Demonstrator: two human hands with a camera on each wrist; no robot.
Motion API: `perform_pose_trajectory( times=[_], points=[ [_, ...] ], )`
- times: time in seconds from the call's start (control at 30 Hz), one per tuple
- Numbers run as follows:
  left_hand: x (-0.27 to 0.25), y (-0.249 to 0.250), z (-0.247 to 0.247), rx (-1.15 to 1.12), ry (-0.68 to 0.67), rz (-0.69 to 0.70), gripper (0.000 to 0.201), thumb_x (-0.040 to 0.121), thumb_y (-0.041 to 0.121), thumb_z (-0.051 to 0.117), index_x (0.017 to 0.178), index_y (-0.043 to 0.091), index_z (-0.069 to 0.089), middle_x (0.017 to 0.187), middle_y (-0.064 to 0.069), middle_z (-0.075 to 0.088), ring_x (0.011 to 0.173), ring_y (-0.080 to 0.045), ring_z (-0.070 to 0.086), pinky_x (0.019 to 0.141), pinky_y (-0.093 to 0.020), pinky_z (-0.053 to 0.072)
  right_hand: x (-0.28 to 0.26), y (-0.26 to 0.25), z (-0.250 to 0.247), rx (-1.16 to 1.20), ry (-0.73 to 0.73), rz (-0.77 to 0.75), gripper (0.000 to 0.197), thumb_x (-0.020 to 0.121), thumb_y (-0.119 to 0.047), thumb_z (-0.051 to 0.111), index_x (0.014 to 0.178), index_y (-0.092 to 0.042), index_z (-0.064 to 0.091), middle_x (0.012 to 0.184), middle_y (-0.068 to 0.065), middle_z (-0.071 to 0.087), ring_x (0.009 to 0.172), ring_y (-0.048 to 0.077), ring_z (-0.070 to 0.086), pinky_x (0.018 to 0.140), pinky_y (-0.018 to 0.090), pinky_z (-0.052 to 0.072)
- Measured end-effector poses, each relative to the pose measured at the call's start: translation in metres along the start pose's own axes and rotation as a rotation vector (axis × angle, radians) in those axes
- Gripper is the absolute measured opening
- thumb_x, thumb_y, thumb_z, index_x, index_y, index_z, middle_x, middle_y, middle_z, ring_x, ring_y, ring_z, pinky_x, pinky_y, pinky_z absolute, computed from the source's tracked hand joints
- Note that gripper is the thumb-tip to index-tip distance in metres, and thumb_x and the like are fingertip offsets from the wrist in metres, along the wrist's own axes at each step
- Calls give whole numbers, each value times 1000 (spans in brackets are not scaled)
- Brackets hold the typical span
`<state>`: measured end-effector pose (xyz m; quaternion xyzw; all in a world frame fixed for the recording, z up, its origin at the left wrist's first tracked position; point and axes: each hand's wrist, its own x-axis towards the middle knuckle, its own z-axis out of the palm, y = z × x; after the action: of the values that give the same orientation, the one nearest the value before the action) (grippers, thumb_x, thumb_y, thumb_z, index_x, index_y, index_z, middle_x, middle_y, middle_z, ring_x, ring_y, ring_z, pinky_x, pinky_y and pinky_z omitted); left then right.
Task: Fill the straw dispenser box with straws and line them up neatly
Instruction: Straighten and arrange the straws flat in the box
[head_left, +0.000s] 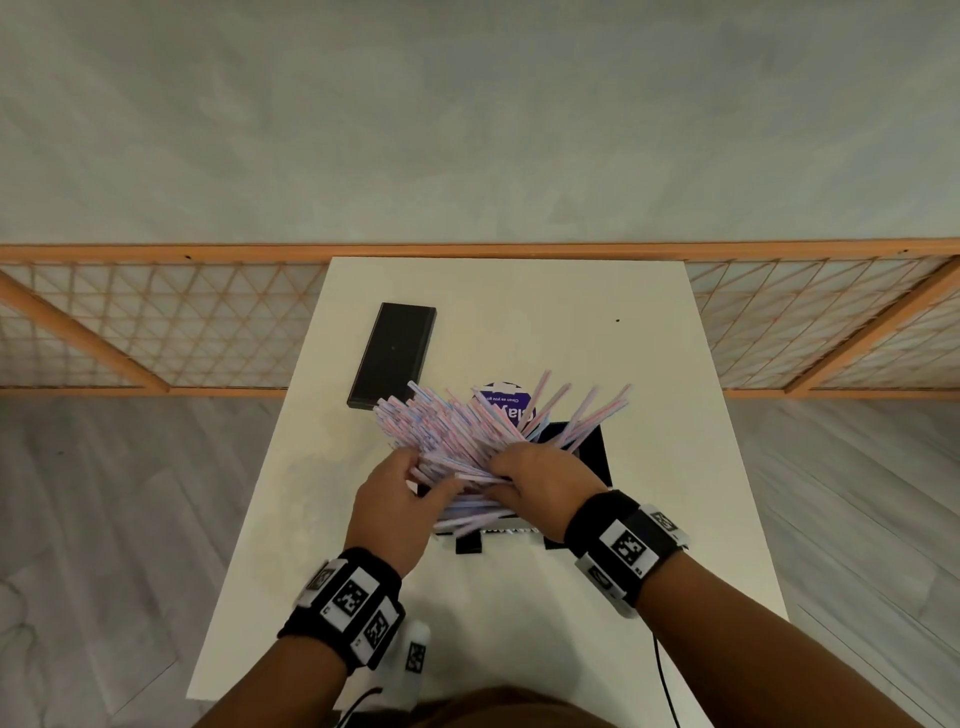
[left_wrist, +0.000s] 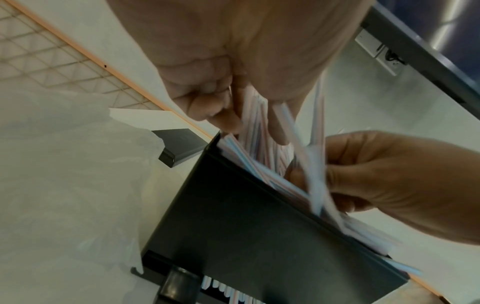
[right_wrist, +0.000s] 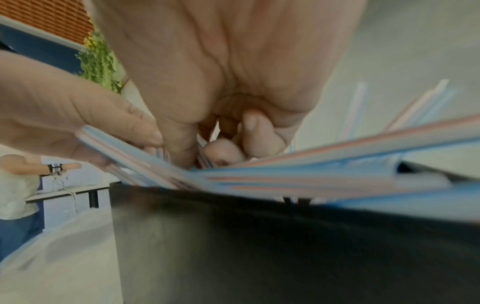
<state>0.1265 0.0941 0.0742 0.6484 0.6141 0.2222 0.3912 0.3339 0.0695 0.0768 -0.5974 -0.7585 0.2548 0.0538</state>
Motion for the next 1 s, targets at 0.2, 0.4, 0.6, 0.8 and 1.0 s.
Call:
perform_pose_trajectory(
  times=[0.2, 0.4, 0.6, 0.8, 1.0],
  points=[
    [8, -4, 2, -68, -28, -20, 21, 83, 32, 83, 77, 21, 67, 71, 3, 68, 62, -9, 57, 57, -18, 45, -5, -18, -10, -56, 132, -80, 19, 104, -31, 45, 109, -18, 58, 99, 5, 60, 86, 27, 60, 66, 35, 42],
    [11, -2, 7, -64, -27, -22, 14, 87, 27, 79, 78, 23, 71, 70, 1, 68, 65, -14, 61, 59, -28, 48, -5, -25, -16, -155, 169, -126, 11, 100, -16, 53, 110, -15, 58, 99, 6, 58, 79, 28, 60, 64, 40, 50],
    [13, -4, -7, -79, -9, -73, 10, 90, 33, 73, 83, 26, 73, 70, -2, 71, 69, -27, 68, 72, -47, 60, -11, -28, -34, 25, 186, -68, 9, 104, -21, 43, 105, -15, 49, 89, 0, 48, 69, 23, 45, 62, 37, 39],
    [5, 17, -48, -148, 75, -39, 6, 91, 29, 76, 88, 24, 76, 70, -2, 74, 66, -19, 72, 79, -47, 62, -10, -22, -11, -135, -83, 36, 20, 96, -8, 45, 114, -12, 49, 107, 12, 60, 83, 31, 57, 67, 36, 39],
    [-7, 44, -95, -225, 149, 48, 4, 91, 29, 77, 89, 29, 79, 76, -3, 76, 76, -27, 74, 85, -52, 61, 4, -17, 21, -41, -103, 133, 25, 106, -25, 41, 125, -11, 50, 124, 12, 56, 103, 34, 62, 76, 37, 43]
  ],
)
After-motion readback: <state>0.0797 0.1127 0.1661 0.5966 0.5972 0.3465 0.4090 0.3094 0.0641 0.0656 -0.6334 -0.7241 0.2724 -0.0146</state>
